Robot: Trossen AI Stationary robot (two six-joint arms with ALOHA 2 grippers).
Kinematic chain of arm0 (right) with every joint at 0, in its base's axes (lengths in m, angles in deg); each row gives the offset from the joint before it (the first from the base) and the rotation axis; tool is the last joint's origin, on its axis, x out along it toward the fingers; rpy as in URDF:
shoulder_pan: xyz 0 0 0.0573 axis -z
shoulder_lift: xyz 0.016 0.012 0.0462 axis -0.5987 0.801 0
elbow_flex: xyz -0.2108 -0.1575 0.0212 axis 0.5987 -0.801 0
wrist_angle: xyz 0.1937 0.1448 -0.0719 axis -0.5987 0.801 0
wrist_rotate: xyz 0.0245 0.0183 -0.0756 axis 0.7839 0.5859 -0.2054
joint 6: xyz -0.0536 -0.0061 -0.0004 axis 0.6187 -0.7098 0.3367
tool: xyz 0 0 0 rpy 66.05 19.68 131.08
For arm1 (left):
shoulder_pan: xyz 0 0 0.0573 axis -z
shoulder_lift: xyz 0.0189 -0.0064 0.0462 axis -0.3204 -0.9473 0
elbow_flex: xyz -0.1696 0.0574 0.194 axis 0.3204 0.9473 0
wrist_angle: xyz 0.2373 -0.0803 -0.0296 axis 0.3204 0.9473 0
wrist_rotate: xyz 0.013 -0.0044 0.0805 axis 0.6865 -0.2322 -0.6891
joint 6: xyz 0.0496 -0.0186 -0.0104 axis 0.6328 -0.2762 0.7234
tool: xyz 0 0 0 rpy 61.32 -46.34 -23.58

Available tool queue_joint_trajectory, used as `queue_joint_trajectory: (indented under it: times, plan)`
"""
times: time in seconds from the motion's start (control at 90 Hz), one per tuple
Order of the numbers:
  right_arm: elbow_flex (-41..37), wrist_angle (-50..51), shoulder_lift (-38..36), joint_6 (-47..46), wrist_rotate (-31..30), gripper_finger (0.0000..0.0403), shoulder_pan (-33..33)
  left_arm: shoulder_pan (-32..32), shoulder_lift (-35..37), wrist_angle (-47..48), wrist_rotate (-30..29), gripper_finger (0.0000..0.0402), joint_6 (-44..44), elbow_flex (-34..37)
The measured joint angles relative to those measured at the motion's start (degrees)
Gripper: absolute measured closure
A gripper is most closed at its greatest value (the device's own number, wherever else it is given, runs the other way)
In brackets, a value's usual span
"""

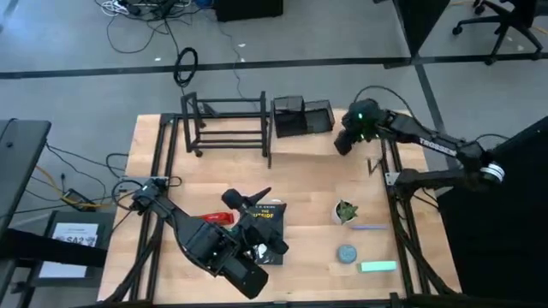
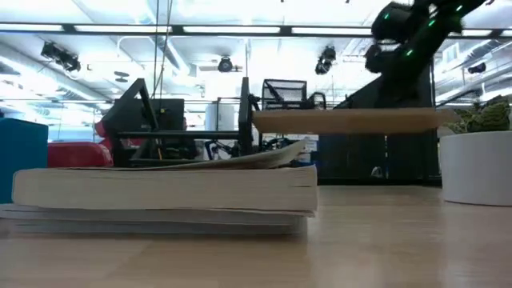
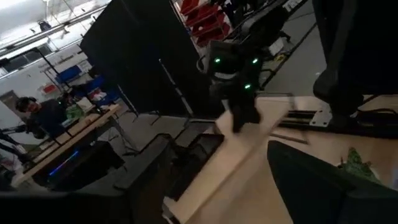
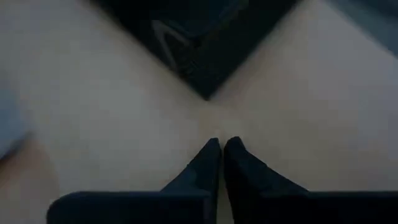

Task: Stock shelves
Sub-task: Adjust the shelf, pen holder and book shelf

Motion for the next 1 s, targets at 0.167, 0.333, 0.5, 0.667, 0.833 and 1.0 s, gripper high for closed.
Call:
queue_joint_trajectory:
  times: [0.167,0.333,0.5,0.667,0.833,1.0]
  plan:
    - [-0.21,10.81,-8.27,-5.42,4.53,0.0403,-8.53,-0.02,0.00,-0.31,-0.01,0.0154,0.07,0.00]
    - [1.60,4.71,-14.53,-7.46,3.78,0.0403,-14.27,-0.39,0.00,-0.29,-0.04,0.0154,0.11,0.00]
    - [4.89,-11.03,-14.23,-4.49,-1.31,0.0403,-16.74,-0.71,0.00,-0.07,-0.04,0.0154,0.31,0.00]
    - [7.72,-12.61,-4.63,1.05,-3.28,0.0403,-15.30,-2.52,0.00,0.28,0.79,0.0154,0.28,0.00]
    - [9.67,-12.88,3.55,4.95,-11.87,0.0403,-13.71,-4.45,0.00,0.92,5.02,0.0154,0.02,0.00]
    - [12.01,-16.42,7.28,8.75,-14.32,0.0403,-9.20,-6.18,0.06,8.26,7.64,0.0154,-8.18,-0.05]
